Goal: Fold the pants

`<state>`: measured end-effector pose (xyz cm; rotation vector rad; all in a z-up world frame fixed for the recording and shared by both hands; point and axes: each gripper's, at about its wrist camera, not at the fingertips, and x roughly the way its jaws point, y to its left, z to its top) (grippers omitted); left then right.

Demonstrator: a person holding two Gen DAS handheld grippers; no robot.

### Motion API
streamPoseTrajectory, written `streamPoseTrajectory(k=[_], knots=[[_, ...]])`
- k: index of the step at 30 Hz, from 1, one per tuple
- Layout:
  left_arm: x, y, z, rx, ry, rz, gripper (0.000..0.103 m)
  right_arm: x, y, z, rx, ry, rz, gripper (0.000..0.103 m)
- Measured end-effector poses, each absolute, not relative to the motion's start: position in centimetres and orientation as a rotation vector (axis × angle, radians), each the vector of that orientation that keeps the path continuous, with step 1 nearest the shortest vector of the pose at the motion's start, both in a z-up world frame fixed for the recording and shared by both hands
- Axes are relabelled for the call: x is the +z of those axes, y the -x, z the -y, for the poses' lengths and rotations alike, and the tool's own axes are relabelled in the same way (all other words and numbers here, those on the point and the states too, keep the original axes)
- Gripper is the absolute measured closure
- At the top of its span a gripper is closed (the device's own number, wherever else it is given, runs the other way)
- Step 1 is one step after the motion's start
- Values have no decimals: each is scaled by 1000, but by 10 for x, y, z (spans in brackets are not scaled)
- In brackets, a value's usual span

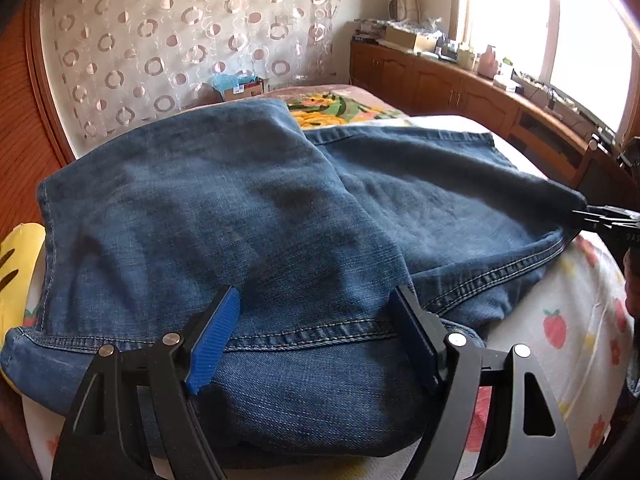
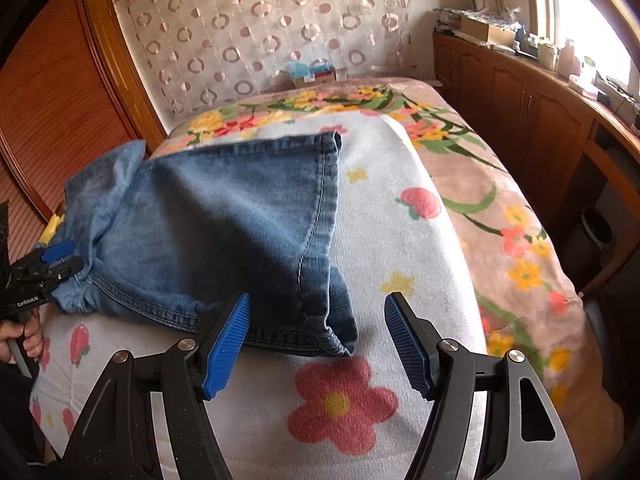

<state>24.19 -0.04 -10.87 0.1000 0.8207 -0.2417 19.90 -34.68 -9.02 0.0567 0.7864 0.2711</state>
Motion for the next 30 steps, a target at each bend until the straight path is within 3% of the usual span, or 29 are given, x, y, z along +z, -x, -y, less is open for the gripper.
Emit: streamPoseTrajectory(k=[3, 5, 11, 12, 21, 30], knots=[[-110, -243, -3, -245, -94, -823, 25, -91, -200, 347, 276, -51, -792, 32], [-110, -242, -3, -245, -92, -823, 25, -92, -201, 348, 276, -50, -795, 39], [-112, -243, -3, -242, -98, -824, 25, -89, -201, 346, 298, -36, -800, 82], [-112, -242, -3, -242, -98, -824, 25, -88, -201, 346, 310, -37, -799, 84], [-87, -229, -17, -236, -56, -786, 25, -20, -199, 312, 431, 17, -642, 87], [-36, -193, -69, -151, -18, -691, 25, 74, -206, 190, 685, 168, -442, 87]])
